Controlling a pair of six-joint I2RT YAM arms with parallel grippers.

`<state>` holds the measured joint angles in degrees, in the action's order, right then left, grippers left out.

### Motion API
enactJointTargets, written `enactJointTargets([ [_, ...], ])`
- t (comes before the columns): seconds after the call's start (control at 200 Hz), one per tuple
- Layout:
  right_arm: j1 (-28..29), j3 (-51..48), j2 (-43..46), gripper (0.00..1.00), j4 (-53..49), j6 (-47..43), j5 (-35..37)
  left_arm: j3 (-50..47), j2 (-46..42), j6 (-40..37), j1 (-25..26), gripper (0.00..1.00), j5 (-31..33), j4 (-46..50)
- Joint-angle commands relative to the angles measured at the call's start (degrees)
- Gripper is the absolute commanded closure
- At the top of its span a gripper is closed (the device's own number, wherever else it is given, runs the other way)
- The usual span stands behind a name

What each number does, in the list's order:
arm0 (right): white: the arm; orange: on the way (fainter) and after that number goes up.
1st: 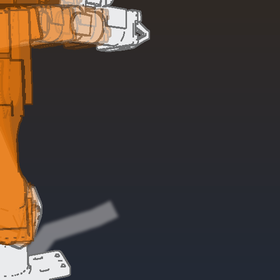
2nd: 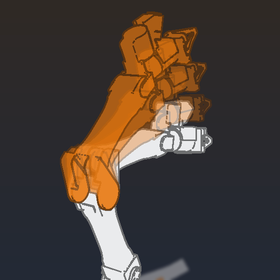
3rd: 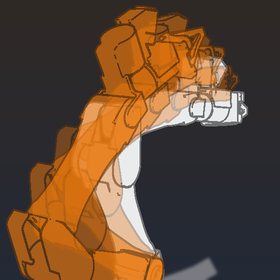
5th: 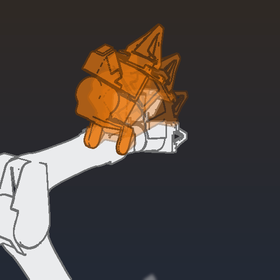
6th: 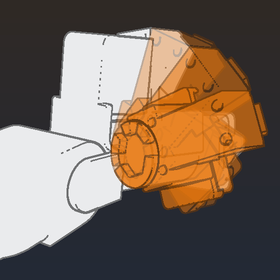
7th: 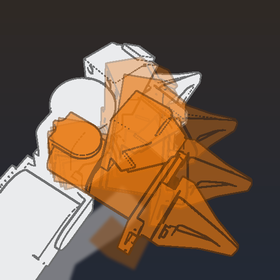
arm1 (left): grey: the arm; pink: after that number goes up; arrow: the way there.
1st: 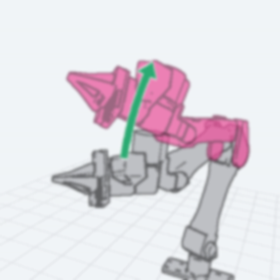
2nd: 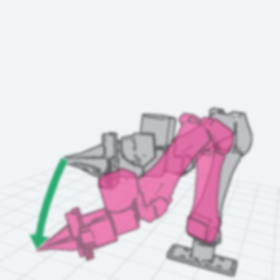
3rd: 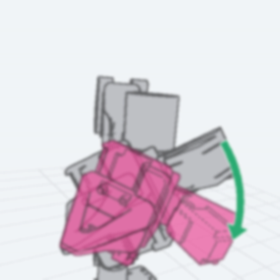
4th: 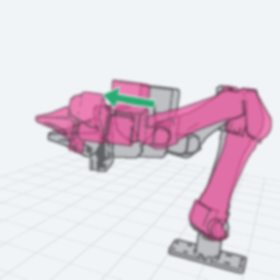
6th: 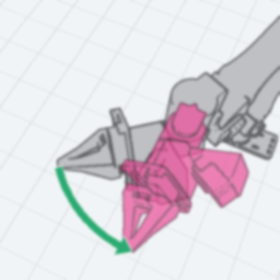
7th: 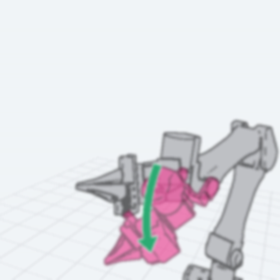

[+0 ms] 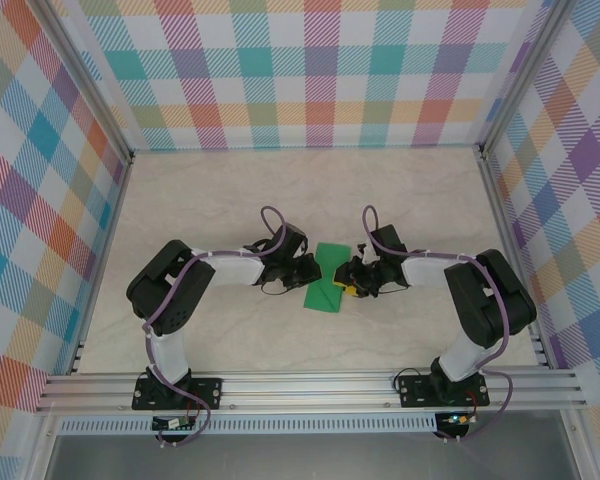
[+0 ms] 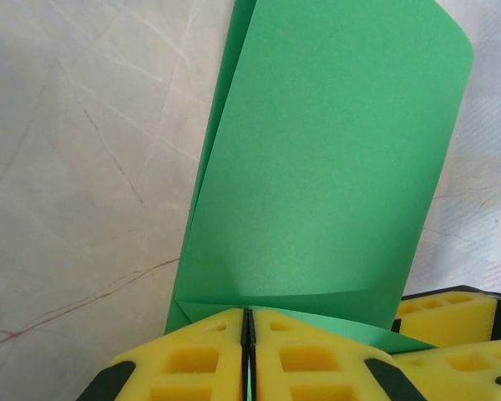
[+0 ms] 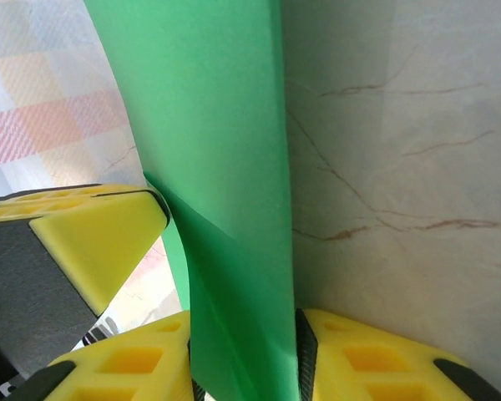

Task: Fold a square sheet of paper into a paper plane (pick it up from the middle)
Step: Turn over the paper at the center of the table.

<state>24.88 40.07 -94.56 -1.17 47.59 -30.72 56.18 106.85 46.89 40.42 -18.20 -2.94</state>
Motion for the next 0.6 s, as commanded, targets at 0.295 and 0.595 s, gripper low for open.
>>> enactJointTargets([
  [0.295,1.43,1.6,-0.1,0.83,0.56,-3.79,-2.12,0.09,-7.42,0.57,-0.03,0.79,2.96,3.82],
  [0.595,3.2,9.92,6.42,1.0,-18.96,-10.55,5.76,-3.49,-24.56,-2.98,-0.43,0.7,14.49,16.36],
])
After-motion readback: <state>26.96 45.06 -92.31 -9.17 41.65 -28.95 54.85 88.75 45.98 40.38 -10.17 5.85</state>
